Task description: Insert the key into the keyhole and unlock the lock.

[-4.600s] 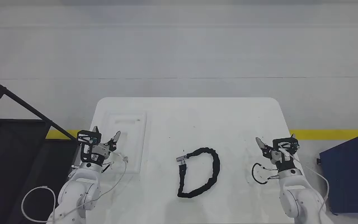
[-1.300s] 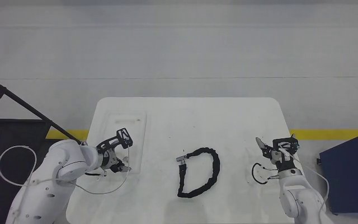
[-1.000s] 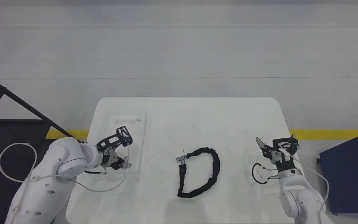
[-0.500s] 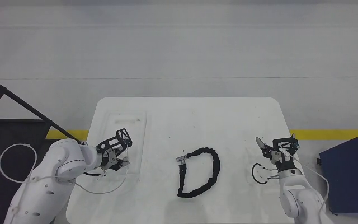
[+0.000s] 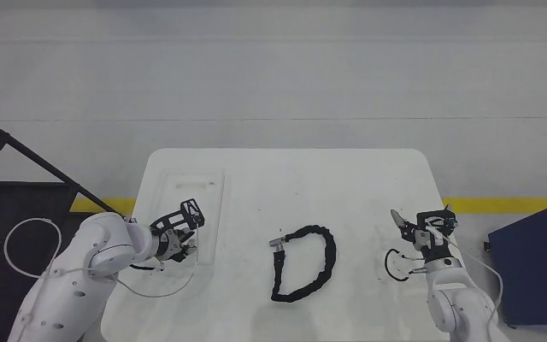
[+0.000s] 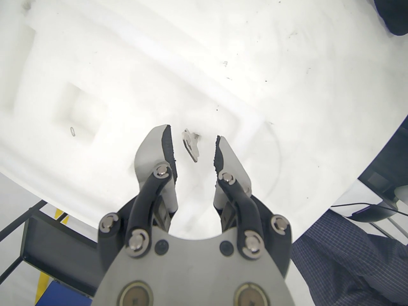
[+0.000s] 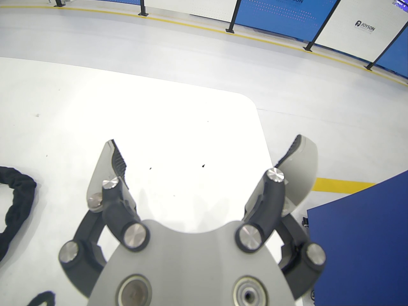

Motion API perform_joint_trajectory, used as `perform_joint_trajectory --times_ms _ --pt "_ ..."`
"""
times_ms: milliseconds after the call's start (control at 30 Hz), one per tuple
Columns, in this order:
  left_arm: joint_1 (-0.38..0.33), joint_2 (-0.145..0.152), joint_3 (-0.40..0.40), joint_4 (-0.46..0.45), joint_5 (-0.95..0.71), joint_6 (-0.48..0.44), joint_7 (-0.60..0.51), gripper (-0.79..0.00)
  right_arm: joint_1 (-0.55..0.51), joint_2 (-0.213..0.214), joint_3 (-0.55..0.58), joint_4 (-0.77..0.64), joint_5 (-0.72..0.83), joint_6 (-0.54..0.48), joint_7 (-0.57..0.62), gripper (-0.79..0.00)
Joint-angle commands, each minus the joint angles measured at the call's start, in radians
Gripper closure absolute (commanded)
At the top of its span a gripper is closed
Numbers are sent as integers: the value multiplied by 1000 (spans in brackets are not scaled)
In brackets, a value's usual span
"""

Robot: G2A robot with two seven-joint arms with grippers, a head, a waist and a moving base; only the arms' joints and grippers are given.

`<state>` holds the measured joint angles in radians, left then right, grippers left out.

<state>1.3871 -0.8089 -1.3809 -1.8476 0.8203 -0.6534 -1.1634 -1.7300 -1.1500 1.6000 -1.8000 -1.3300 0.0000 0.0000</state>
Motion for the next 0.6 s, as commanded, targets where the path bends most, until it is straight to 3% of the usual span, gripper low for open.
perform_joint_trajectory --times_ms 0,233,333,567 --pt "-3 1 8 0 3 4 -1 -283 0 0 0 0 0 0 0 -785" --pt "-23 3 31 0 17 12 -8 -274 0 0 0 0 0 0 0 -785" --pt "-37 5 41 -8 35 15 -18 -345 0 0 0 0 0 0 0 -785" --pt "-73 15 95 -28 79 37 -41 -308 0 0 0 0 0 0 0 -785"
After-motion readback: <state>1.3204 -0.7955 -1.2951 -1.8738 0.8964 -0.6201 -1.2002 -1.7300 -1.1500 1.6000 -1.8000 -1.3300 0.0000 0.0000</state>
